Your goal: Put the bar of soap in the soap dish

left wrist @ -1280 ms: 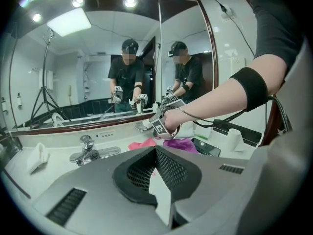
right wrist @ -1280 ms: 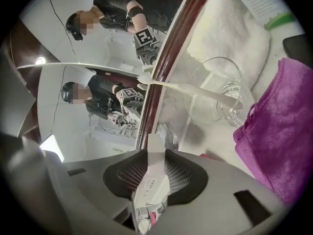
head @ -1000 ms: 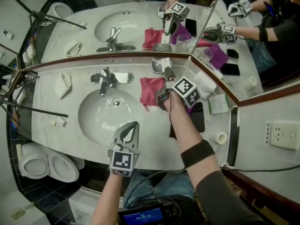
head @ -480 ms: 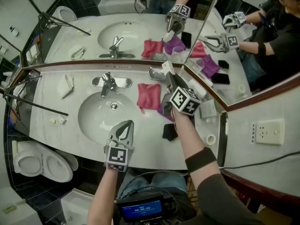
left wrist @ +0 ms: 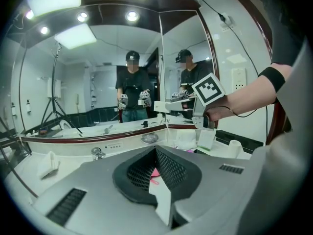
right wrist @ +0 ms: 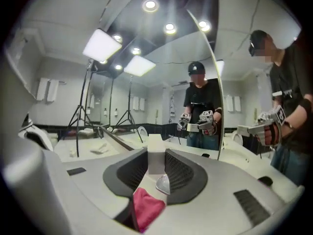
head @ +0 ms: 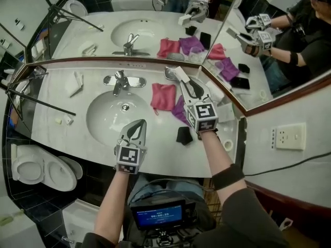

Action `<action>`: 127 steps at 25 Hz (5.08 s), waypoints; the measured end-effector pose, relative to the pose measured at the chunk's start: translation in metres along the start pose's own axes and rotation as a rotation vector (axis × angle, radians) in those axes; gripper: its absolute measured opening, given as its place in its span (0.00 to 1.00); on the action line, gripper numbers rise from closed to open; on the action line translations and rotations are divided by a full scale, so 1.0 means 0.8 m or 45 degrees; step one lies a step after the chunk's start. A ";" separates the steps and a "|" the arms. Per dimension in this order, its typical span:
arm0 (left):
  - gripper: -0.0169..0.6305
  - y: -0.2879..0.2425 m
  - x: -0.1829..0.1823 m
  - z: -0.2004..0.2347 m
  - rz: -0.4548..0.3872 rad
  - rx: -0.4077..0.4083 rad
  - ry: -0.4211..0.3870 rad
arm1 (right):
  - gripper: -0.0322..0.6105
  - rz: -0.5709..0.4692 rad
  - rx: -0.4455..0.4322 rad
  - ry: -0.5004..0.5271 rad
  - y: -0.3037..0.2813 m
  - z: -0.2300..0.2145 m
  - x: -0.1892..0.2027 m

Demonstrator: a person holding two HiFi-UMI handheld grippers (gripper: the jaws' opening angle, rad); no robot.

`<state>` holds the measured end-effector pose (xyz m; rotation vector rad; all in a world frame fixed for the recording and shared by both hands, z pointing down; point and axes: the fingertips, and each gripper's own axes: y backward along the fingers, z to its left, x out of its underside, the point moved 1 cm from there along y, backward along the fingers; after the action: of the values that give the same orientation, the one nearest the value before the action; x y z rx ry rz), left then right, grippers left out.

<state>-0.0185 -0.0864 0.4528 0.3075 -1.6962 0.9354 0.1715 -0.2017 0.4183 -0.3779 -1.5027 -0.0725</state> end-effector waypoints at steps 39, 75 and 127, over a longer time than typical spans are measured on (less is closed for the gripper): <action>0.03 0.081 0.083 0.046 0.085 -0.261 0.172 | 0.25 0.687 -0.688 1.497 0.068 0.225 0.307; 0.03 0.087 0.074 0.048 0.047 -0.242 0.184 | 0.10 0.728 -0.686 1.295 0.075 0.214 0.254; 0.60 -0.014 0.099 -0.048 0.456 0.460 -0.029 | 0.08 0.464 0.145 -0.572 0.181 0.040 0.180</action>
<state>-0.0123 -0.0465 0.5314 0.2553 -1.6265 1.5151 0.1924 -0.0296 0.5308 -0.5975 -1.8429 0.4094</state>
